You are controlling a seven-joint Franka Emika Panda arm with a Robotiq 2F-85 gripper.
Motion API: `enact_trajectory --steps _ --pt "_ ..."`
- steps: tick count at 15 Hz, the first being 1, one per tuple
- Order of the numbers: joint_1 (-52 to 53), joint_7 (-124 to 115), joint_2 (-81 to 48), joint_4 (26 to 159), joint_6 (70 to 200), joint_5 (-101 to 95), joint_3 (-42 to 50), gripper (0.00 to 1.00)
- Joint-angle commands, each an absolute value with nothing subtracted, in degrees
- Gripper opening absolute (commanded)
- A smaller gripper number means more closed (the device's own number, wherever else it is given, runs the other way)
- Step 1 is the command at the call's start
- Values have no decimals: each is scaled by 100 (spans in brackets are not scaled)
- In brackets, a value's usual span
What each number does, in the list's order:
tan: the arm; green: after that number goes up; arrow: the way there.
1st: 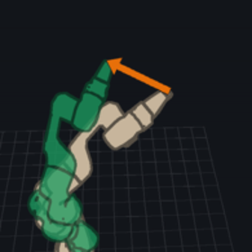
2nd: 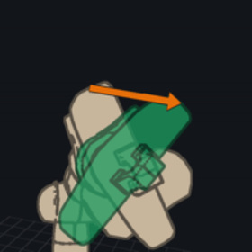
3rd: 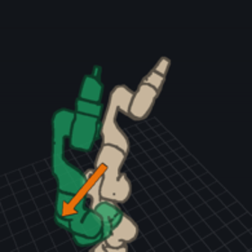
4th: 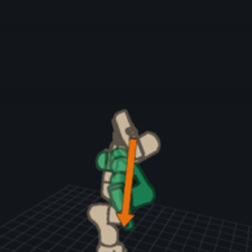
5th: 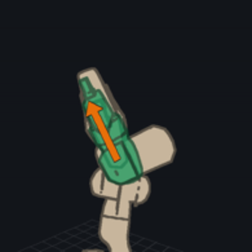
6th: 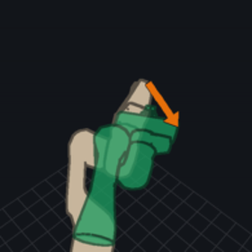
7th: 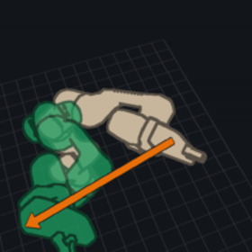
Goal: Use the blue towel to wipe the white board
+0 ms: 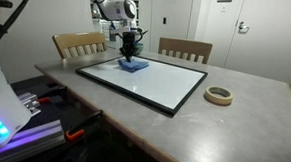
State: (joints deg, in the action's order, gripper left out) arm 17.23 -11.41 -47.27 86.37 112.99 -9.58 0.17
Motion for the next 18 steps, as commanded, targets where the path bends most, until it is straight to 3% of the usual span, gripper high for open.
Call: enact_trajectory --steps 1,18 --pt "1867 -1276 -4897 8387 11154 -1081 -85 1" --pt "2778 -1337 -5024 7812 11123 -1638 -315 1"
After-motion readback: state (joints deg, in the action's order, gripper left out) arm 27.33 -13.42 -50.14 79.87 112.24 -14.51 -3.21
